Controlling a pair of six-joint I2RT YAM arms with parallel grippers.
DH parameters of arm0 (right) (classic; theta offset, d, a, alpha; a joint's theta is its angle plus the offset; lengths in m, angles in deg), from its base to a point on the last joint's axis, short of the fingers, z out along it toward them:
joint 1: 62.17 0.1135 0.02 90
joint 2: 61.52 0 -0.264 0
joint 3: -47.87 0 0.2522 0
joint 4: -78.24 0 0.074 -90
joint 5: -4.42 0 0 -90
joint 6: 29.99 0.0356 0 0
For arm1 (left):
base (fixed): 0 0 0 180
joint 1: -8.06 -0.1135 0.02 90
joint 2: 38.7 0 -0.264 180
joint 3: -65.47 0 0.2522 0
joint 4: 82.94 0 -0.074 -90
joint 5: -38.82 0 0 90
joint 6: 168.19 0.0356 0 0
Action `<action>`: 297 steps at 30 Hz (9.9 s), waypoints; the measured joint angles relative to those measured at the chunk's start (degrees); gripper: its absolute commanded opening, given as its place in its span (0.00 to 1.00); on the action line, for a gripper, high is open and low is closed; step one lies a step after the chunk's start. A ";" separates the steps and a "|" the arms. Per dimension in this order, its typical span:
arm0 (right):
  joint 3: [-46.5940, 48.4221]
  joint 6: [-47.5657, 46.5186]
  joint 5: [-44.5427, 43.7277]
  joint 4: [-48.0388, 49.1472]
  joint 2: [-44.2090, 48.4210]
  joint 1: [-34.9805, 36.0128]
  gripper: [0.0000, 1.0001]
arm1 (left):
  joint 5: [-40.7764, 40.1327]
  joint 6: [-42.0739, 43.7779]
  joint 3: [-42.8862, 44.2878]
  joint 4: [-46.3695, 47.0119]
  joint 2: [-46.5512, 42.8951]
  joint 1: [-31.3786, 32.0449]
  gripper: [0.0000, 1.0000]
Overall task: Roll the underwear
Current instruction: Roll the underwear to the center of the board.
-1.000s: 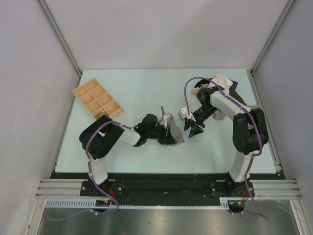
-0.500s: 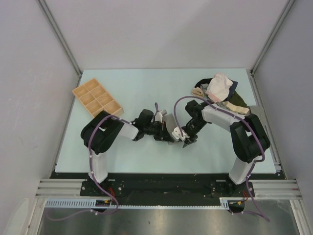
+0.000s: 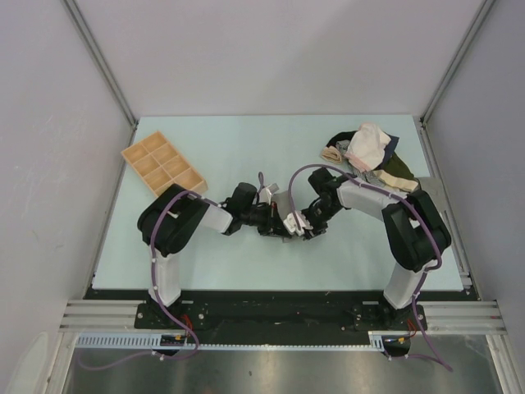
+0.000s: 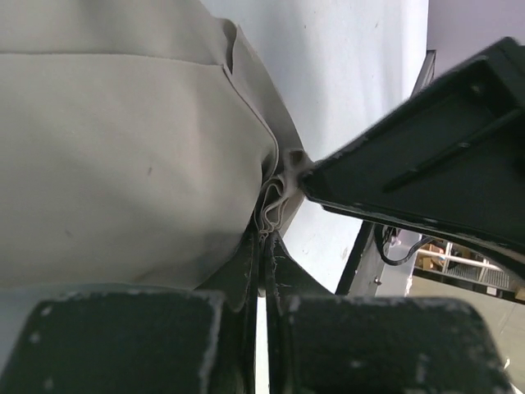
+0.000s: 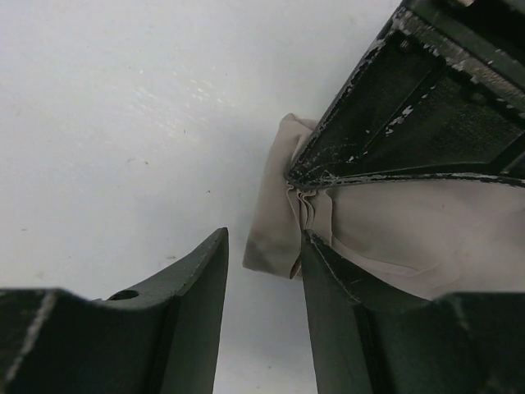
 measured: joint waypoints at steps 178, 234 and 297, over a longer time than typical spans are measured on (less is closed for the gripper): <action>6.51 14.16 10.49 -16.92 -1.14 -21.79 0.47 | -18.82 55.21 4.98 -17.81 -8.74 16.92 0.01; 4.48 20.72 7.69 -17.40 -9.94 -7.69 0.11 | -20.70 55.54 -10.29 -1.42 -23.50 21.11 0.70; -12.35 13.55 -4.31 8.81 8.76 -4.83 0.18 | -8.96 35.04 -3.23 -10.40 -17.88 7.04 0.71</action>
